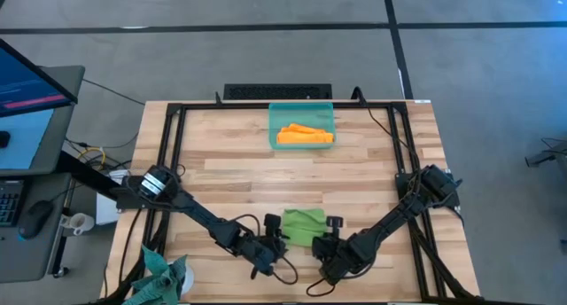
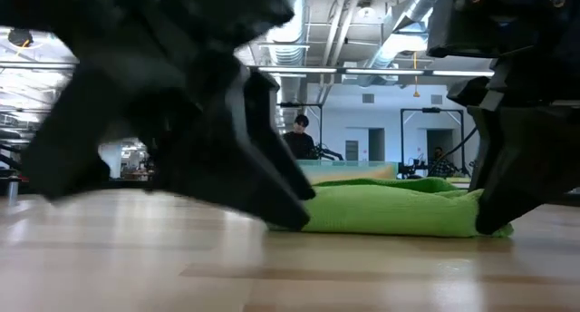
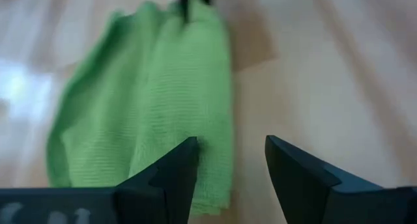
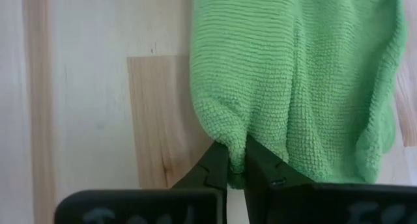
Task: Roll microfiber towels into tight, uniform cylinder then place into a basket
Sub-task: Roll the green microfiber towel
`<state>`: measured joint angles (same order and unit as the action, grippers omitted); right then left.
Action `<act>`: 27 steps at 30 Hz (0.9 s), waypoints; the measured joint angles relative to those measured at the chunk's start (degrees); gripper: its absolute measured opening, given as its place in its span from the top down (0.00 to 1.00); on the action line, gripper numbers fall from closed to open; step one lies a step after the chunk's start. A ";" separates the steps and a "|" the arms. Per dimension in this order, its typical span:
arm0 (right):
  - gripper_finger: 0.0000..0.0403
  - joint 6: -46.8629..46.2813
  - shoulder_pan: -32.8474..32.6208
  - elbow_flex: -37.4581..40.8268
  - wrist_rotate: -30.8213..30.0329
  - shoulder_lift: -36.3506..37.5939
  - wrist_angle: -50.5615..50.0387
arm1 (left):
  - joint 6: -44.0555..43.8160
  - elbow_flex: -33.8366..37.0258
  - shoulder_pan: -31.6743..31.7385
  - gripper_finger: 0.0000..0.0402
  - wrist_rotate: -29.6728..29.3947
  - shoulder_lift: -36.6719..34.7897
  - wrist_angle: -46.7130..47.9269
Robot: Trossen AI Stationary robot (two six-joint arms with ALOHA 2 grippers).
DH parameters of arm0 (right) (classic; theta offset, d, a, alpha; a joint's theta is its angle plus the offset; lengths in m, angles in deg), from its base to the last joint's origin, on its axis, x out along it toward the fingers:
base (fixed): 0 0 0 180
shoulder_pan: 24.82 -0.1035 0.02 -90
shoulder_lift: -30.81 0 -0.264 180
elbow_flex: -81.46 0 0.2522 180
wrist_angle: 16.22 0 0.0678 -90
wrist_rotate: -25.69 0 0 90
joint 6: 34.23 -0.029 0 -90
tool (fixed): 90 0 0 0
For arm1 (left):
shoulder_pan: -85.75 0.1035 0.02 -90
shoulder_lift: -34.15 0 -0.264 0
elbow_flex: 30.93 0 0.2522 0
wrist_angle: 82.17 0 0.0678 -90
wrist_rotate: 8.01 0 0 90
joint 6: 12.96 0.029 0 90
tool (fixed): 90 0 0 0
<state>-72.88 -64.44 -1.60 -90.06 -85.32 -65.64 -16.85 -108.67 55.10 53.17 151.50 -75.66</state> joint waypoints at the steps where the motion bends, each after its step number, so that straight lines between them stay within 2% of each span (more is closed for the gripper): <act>1: 0.90 0.00 0.02 0.00 0.05 0.00 0.18 | -0.21 -0.01 0.16 0.56 -0.88 0.08 0.28; 5: 0.90 0.00 0.00 0.03 0.01 0.00 0.28 | -0.77 -0.04 0.22 0.56 -5.03 0.06 2.24; 10: 0.90 0.02 0.00 0.04 0.03 0.00 0.26 | -0.44 -0.05 -0.26 0.56 -4.74 0.06 2.17; 17: 0.90 0.02 -0.02 0.04 0.05 0.00 0.28 | 6.66 -1.51 -2.33 0.56 -10.67 0.03 2.34; 22: 0.90 0.02 -0.04 0.04 0.08 0.00 0.33 | 3.98 -1.52 0.16 0.56 -3.81 0.92 3.78; 27: 0.91 0.06 -0.06 0.08 0.12 0.00 0.57 | 2.88 -1.64 2.57 0.56 -3.51 3.00 3.04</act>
<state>-72.82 -64.50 -1.52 -89.94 -85.32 -65.07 -13.97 -110.31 57.67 49.66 154.50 -72.62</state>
